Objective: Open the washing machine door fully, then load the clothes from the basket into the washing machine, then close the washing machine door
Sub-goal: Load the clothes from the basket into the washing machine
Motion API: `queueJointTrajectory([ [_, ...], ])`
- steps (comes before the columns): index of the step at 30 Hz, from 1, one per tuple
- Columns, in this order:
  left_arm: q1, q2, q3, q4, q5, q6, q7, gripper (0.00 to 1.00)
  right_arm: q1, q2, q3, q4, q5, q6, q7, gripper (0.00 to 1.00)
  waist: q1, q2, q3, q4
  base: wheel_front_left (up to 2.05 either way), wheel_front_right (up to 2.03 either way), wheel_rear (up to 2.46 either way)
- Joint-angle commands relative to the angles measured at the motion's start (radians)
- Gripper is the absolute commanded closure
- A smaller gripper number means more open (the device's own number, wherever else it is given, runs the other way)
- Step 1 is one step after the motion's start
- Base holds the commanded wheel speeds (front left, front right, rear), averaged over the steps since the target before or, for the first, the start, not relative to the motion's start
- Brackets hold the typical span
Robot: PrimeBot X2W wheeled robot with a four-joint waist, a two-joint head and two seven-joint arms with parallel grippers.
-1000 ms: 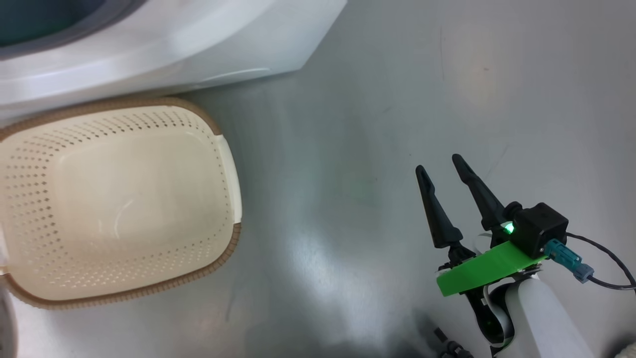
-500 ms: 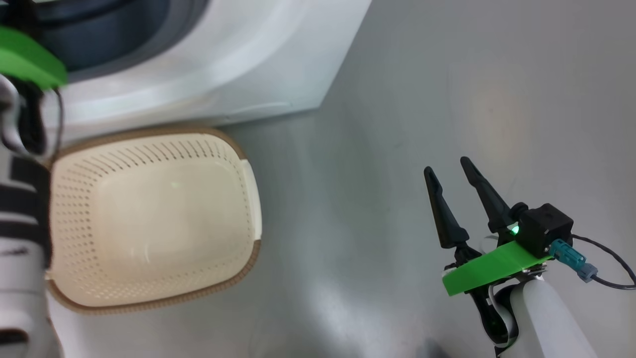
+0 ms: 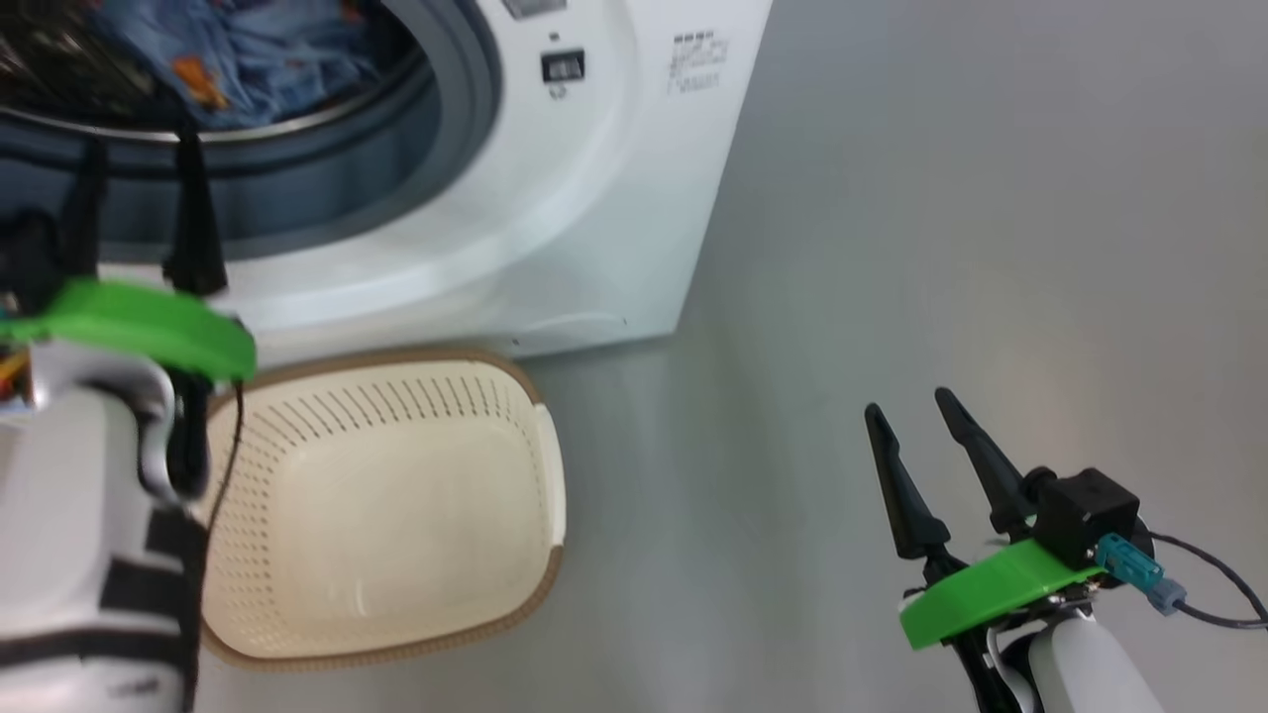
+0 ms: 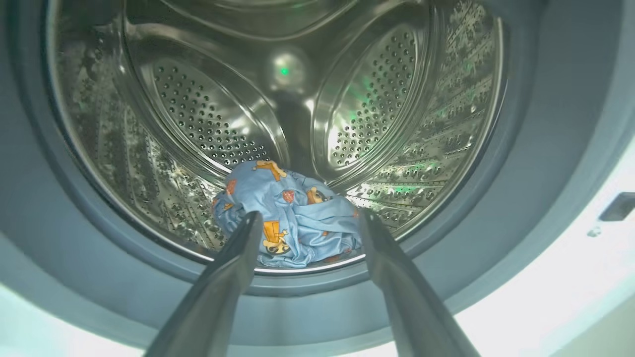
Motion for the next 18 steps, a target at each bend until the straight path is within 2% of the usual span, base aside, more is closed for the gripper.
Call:
queueJointTrajectory([
  [1, 0.028, 0.037, 0.023, -0.041, 0.002, -0.002, -0.005, 0.0, 0.021, 0.002, 0.018, -0.019, -0.012, 0.002, -0.012, 0.0, 0.0, 0.0, -0.071, 0.026, 0.0, 0.0, 0.0],
  [9, 0.262, -0.001, 0.071, -0.256, 0.032, 0.003, -0.005, 0.0, 0.072, 0.002, -0.009, -0.025, -0.021, 0.002, -0.012, 0.0, 0.0, 0.0, -0.182, 0.047, 0.0, 0.0, 0.0],
  [18, 0.479, -0.027, 0.137, -0.426, 0.05, 0.02, -0.005, 0.0, 0.12, 0.002, -0.014, -0.035, -0.02, 0.002, -0.012, 0.0, 0.0, 0.0, -0.267, 0.065, 0.0, 0.0, 0.0],
])
